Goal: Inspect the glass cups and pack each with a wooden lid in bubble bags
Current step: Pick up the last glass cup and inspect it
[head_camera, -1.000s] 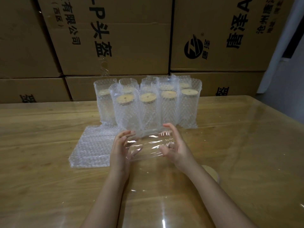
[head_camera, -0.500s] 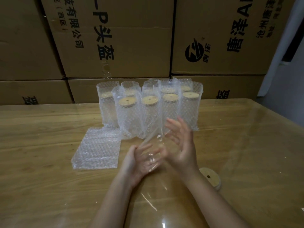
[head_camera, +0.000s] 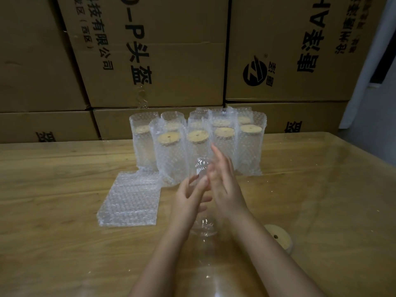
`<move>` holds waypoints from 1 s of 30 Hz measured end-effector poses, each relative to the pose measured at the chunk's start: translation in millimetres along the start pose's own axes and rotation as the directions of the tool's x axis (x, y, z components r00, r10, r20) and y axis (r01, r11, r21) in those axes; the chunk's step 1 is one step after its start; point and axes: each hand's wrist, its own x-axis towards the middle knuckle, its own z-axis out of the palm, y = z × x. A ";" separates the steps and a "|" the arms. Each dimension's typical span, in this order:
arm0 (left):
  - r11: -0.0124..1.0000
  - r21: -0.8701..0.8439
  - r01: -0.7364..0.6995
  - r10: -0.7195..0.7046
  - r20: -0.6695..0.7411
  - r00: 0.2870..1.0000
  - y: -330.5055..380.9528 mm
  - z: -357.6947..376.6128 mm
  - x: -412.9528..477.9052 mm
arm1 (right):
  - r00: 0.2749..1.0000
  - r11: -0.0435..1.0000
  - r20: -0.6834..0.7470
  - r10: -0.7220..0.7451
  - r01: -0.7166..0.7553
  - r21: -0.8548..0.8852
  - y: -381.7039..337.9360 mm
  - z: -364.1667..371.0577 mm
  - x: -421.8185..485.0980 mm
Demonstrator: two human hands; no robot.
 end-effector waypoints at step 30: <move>0.983 -0.051 -0.179 0.178 -0.011 0.984 52.8 -6.7 16.0 | 0.993 0.904 0.108 0.040 -0.082 0.420 -16.2 1.1 -4.9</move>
